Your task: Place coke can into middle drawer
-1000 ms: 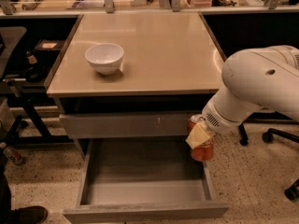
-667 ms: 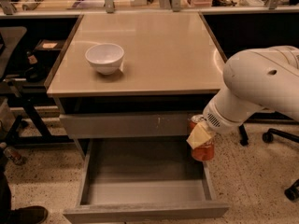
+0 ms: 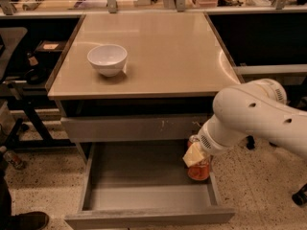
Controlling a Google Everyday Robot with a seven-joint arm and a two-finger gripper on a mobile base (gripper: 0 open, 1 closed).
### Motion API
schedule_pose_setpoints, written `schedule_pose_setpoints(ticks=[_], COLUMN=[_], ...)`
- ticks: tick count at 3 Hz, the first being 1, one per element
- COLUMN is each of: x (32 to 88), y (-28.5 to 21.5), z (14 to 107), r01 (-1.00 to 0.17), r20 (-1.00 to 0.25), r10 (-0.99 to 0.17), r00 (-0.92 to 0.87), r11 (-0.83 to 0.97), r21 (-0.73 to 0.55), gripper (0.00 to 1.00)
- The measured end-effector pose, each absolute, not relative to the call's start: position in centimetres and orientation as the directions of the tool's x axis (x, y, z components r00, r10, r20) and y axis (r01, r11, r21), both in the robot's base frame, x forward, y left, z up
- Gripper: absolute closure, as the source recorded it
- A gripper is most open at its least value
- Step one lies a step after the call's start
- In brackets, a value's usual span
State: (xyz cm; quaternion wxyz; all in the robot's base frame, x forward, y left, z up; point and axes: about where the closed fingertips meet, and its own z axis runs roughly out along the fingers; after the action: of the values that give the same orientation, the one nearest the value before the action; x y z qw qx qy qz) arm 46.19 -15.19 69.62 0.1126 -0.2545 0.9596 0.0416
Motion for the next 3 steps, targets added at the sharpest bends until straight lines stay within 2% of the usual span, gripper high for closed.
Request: schedule_pose_setpoints(ticks=[1, 3], x=[46.5, 45.5], y=[-14.5, -13.1], z=[66.3, 63.3], r01=[-0.448, -0.444], r20=[-0.232, -0.189], r10=[-0.426, -0.422], r00=[-0.874, -0.886], r11=[0.893, 0.891], r21=[0.046, 0.093], gripper=[1.0, 1.0])
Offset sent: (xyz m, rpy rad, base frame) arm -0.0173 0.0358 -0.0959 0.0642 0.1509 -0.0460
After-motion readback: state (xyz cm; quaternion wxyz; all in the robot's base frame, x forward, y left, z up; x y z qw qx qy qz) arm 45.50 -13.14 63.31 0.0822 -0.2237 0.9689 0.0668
